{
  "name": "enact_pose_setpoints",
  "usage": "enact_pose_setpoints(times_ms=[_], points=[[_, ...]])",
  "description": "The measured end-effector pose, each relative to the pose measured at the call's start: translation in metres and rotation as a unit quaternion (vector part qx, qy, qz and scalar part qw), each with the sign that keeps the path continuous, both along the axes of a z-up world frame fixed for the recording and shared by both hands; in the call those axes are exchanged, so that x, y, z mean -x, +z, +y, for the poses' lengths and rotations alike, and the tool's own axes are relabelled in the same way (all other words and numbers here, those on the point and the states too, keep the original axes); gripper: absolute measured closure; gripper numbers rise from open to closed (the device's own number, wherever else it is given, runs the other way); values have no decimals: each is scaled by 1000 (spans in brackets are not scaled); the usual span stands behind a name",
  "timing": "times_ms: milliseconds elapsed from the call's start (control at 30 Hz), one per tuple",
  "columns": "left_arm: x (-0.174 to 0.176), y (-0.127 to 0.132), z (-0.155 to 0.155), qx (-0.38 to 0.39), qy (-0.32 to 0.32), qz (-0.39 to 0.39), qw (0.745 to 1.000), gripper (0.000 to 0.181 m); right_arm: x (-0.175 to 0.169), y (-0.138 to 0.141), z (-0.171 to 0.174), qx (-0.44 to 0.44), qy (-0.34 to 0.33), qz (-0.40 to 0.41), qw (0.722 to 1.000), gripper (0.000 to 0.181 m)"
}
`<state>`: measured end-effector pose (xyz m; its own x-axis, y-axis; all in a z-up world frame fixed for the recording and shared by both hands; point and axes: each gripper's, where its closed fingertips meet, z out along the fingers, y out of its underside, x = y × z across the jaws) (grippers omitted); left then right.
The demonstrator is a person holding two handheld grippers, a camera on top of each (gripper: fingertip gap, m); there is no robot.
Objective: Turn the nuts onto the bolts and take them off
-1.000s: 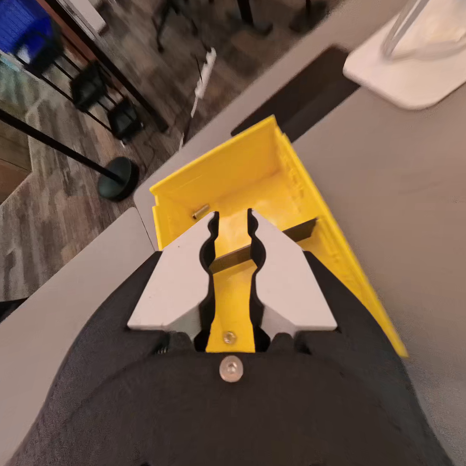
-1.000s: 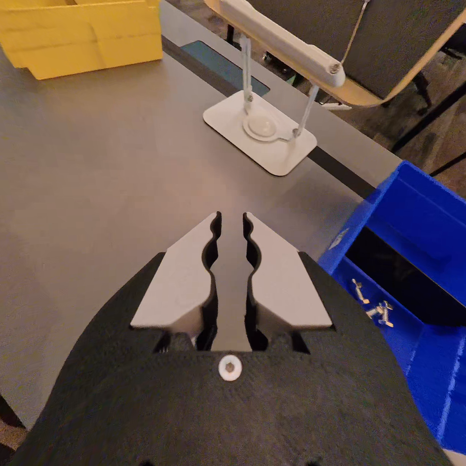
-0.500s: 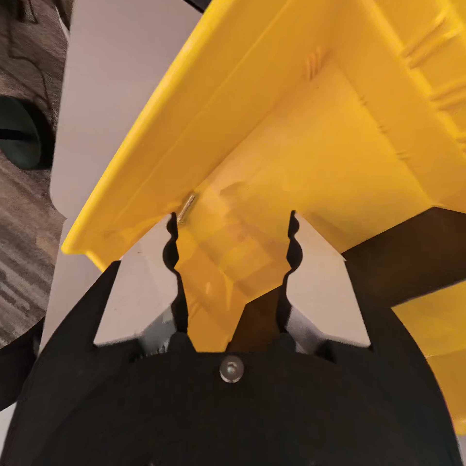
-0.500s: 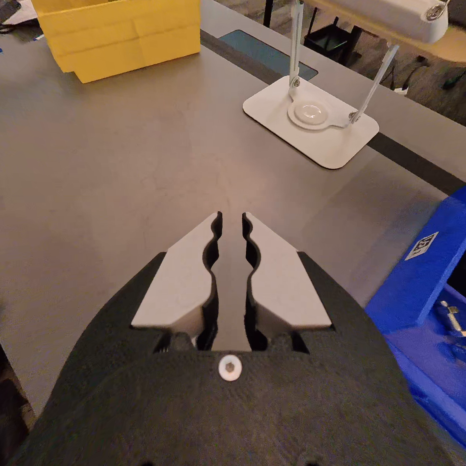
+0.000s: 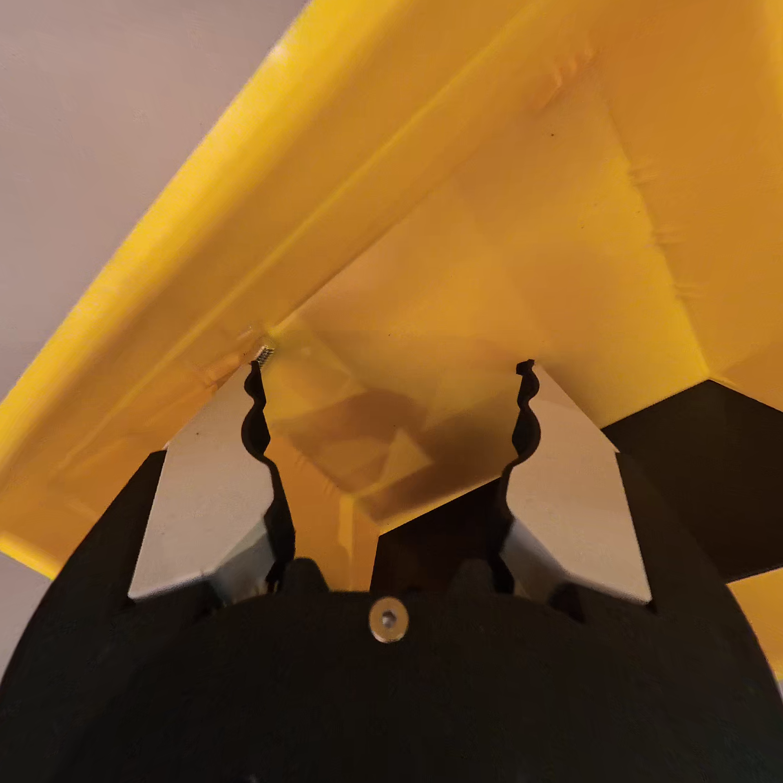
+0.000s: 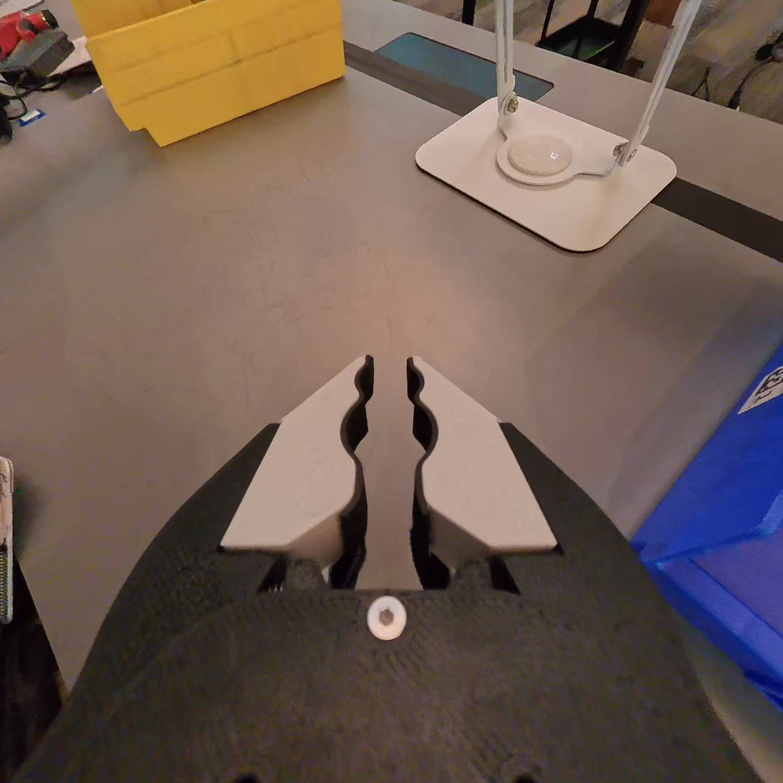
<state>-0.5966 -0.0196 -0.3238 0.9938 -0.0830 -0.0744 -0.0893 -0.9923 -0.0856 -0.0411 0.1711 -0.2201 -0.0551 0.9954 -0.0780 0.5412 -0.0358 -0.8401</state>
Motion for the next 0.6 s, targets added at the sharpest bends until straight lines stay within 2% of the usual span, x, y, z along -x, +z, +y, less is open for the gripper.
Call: enact_pose_setpoints(times_ms=[233, 433, 467, 533, 600], points=[[4, 2, 8, -41, 1, 18, 999, 60, -4, 3, 1, 11, 3, 13, 1000, 167], [-3, -5, 8, -10, 26, -16, 999, 46, -2, -4, -4, 25, 11, 6, 1000, 167], [-9, -7, 6, -4, 32, -42, 999, 53, -2, -5, -5, 25, 13, 5, 1000, 167], [-7, -6, 9, -15, 37, -40, 998, 59, -2, -5, -5, 24, 14, 4, 1000, 167], [-16, -1, 12, -34, 12, -44, 998, 83, -3, -4, -4, 25, 13, 4, 1000, 167]])
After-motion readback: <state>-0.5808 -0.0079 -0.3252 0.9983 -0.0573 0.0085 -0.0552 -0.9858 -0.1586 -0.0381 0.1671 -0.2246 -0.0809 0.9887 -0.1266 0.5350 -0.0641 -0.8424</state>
